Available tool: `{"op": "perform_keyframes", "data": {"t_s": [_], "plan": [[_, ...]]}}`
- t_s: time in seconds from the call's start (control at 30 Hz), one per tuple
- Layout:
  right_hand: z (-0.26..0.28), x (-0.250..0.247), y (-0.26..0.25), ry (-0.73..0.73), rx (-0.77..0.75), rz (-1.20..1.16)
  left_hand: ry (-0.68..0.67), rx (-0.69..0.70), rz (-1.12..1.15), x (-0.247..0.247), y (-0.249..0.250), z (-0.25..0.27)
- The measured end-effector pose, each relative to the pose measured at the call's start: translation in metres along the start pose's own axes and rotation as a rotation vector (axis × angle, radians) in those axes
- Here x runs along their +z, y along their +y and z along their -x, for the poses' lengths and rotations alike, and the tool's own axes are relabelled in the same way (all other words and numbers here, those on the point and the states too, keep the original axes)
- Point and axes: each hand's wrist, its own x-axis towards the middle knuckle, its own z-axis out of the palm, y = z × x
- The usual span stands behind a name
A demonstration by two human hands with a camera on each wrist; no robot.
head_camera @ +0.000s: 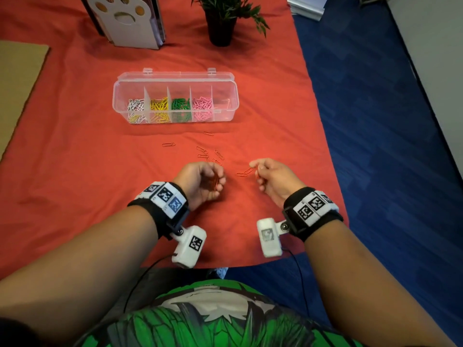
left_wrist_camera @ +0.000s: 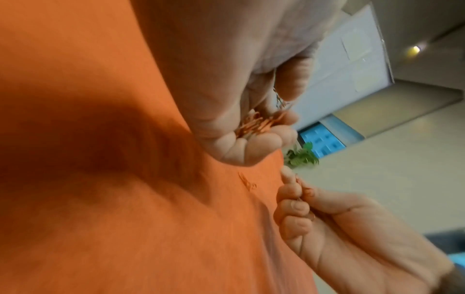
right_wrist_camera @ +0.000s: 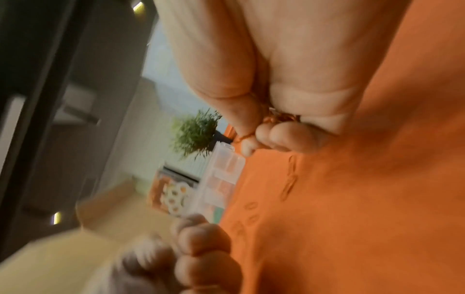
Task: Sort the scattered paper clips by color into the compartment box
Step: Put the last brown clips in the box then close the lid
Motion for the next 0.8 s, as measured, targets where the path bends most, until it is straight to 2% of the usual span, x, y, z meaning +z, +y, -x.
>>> {"op": "perform_keyframes", "data": {"t_s": [0.07, 0.13, 0.17, 0.27, 0.37, 0.43, 0.5, 0.67, 0.73, 0.8], "plan": [[0.0, 0.001, -0.007, -0.061, 0.072, -0.326, 0.073, 0.028, 0.005, -0.007, 0.005, -0.002], [-0.002, 0.0, -0.012, -0.063, 0.137, -0.501, 0.27, 0.126, -0.237, -0.014, 0.006, -0.01], [-0.003, 0.002, -0.014, -0.042, 0.156, -0.486, 0.374, 0.192, -0.435, -0.019, 0.005, -0.014], [-0.011, 0.014, -0.009, 0.08, 0.134, -0.136, 0.568, 0.354, -1.019, -0.031, 0.005, -0.019], [-0.02, 0.021, -0.007, 0.165, 0.054, 0.32, 0.613, 0.405, -1.28, -0.038, 0.004, -0.018], [-0.022, 0.02, -0.008, 0.256, 0.001, 0.665, 0.598, 0.423, -1.32, -0.038, 0.002, -0.018], [-0.02, 0.02, -0.006, 0.34, -0.039, 0.844, 0.571, 0.409, -1.332, -0.039, 0.0, -0.019], [-0.016, 0.032, 0.01, 0.305, -0.17, 1.137, 0.539, 0.399, -1.29, -0.039, 0.001, -0.019], [-0.015, 0.038, 0.013, 0.289, -0.238, 1.203, 0.528, 0.353, -1.17, -0.037, 0.004, -0.018], [-0.015, 0.044, 0.015, 0.274, -0.298, 1.244, 0.479, 0.231, -0.841, -0.032, 0.011, -0.014]]}}
